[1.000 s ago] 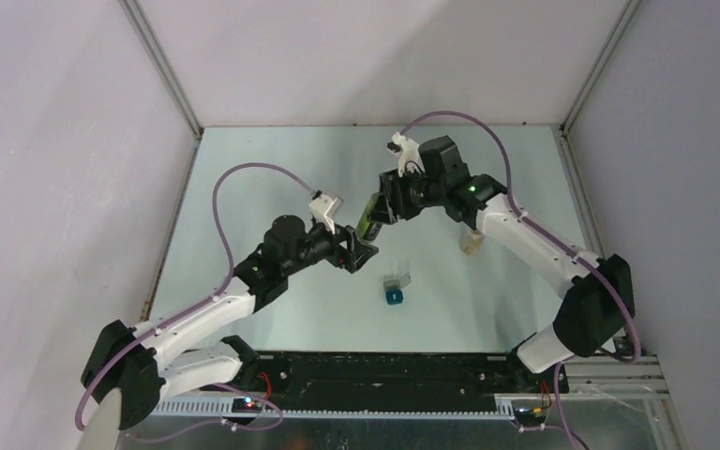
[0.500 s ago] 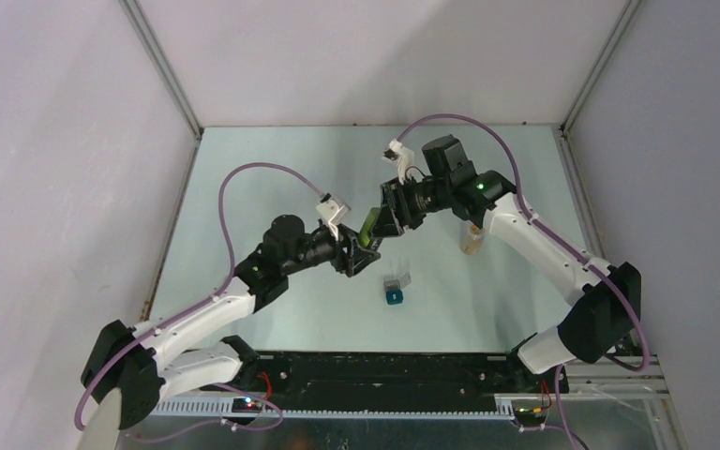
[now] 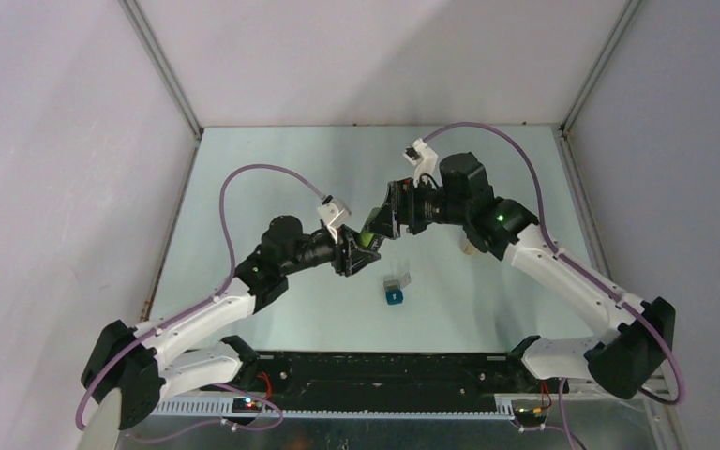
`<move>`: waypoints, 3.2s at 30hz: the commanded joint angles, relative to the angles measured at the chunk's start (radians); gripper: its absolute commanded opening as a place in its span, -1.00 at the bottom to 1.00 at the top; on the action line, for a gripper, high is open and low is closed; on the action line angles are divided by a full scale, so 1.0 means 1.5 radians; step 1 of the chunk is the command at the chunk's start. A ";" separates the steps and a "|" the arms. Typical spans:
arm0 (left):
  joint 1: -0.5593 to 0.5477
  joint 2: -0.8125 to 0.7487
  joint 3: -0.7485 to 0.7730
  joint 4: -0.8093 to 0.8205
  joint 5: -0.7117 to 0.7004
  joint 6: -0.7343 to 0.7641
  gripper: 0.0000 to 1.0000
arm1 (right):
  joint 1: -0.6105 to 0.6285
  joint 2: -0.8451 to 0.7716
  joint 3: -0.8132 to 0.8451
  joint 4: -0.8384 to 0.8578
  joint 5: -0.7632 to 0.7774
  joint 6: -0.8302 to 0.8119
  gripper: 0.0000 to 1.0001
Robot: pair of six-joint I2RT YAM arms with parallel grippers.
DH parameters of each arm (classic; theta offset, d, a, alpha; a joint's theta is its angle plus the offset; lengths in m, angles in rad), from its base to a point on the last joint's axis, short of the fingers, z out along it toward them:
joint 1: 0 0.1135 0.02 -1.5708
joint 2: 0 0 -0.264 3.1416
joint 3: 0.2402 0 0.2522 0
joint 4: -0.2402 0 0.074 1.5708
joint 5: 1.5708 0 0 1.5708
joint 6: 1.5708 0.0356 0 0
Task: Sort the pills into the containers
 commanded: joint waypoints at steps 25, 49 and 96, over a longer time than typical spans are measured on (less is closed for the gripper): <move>0.020 -0.013 0.045 0.068 0.078 -0.166 -1.00 | -0.027 -0.019 -0.053 0.191 -0.320 -0.103 -0.98; 0.028 -0.077 0.015 0.014 -0.096 -0.081 -1.00 | 0.133 -0.020 -0.041 0.194 0.437 0.138 0.63; 0.028 -0.091 0.007 0.033 0.095 -0.091 -1.00 | -0.004 -0.070 -0.109 0.308 0.003 0.035 0.87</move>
